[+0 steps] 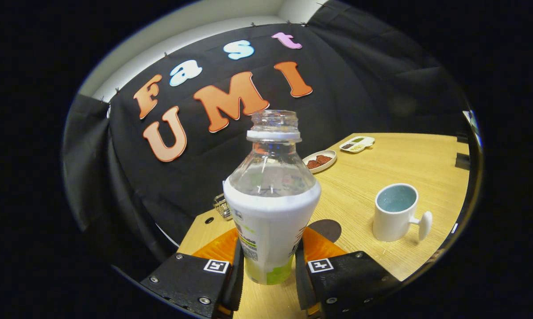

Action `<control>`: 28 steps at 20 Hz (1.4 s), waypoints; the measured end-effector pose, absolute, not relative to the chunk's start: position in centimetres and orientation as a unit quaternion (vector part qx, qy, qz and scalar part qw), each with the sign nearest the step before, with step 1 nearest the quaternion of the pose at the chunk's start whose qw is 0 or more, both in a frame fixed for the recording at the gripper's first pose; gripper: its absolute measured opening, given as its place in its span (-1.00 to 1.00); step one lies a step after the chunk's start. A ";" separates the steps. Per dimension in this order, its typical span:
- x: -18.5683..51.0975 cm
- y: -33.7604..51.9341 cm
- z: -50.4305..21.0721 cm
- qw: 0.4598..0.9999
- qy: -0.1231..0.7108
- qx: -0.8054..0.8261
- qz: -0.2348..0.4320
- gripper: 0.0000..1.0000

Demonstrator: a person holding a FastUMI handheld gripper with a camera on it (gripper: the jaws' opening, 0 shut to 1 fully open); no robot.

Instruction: Take the bottle from table, then pour the juice into the cup, finally place the bottle on the coaster

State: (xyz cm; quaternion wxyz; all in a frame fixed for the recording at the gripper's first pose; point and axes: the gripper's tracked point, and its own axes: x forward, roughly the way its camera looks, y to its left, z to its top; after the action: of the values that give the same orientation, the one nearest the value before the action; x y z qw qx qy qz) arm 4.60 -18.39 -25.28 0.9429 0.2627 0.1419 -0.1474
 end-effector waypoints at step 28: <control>8.8 -21.7 -24.8 0.760 0.052 0.635 -0.124 0.00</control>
State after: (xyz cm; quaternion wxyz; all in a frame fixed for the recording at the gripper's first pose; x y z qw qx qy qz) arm 8.75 -21.72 -24.83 0.7604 0.6354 0.0516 -0.1242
